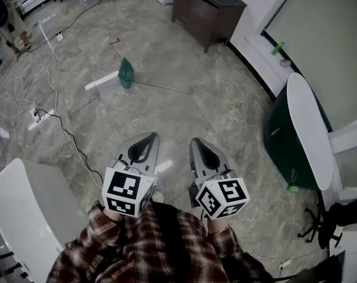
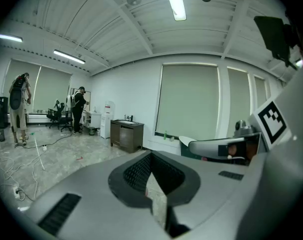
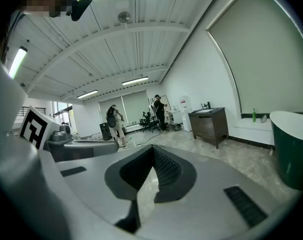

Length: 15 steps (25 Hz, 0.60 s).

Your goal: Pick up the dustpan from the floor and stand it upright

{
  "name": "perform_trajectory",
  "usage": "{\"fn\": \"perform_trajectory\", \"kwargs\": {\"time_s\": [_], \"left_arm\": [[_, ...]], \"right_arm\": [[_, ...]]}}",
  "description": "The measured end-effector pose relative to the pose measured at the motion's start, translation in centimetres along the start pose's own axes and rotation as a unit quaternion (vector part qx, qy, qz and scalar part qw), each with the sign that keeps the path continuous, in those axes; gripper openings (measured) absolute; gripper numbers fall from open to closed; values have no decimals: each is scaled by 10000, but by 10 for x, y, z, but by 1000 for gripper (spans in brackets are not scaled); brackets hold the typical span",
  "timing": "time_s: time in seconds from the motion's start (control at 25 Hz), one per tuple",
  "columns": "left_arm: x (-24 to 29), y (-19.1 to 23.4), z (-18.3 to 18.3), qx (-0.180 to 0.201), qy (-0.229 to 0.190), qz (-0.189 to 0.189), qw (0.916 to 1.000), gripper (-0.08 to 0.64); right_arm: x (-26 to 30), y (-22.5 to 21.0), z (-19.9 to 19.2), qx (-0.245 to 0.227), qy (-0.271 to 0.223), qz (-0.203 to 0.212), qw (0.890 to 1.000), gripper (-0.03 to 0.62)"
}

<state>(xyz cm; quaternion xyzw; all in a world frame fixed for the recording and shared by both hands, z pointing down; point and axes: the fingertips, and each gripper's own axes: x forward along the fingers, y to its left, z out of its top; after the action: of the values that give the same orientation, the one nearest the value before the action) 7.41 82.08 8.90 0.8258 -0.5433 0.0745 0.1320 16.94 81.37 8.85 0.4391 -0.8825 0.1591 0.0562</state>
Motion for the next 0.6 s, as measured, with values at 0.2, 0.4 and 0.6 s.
{"fn": "perform_trajectory", "kwargs": {"time_s": [0.2,0.4,0.6], "left_arm": [[3,-1,-7,-59,44,-9,10000,2],[20,28,-4,-128,48,38,9999,2],[51,77,13,-157,47,50,9999,2]], "right_arm": [[4,-5,-6,56,66,-12,10000,11],[34,-5,-5,56,146,14,9999,11],[89,-12,10,179,171,-33,9997,11]]}}
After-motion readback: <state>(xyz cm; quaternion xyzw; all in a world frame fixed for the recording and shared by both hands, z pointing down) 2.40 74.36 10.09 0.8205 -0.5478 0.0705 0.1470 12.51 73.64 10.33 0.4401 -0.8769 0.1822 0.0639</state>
